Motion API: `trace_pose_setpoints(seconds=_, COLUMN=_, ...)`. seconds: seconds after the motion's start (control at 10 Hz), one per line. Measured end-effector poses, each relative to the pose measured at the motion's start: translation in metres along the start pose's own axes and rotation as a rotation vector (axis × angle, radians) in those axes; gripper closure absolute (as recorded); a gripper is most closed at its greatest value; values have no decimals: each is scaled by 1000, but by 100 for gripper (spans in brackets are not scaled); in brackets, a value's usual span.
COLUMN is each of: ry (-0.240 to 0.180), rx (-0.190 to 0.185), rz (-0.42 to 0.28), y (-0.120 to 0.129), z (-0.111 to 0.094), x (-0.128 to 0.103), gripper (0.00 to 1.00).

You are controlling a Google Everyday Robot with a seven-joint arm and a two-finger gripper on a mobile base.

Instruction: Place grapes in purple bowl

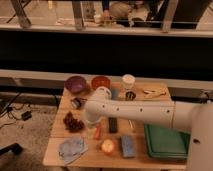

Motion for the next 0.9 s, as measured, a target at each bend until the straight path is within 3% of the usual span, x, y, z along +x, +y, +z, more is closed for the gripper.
trace_pose_setpoints(seconds=0.2, ry=-11, rx=24, rz=-8, y=-22, z=10, x=-19, gripper=20)
trace_pose_setpoints(seconds=0.4, ry=-21, rx=52, rz=2, y=-40, z=13, x=-18, gripper=20)
trace_pose_setpoints(seconds=0.6, ry=-42, rx=64, rz=2, y=-52, z=17, x=-23, gripper=20)
trace_pose_setpoints(seconds=0.9, ry=-80, rx=63, rz=-18, y=-57, z=34, x=-53, gripper=20)
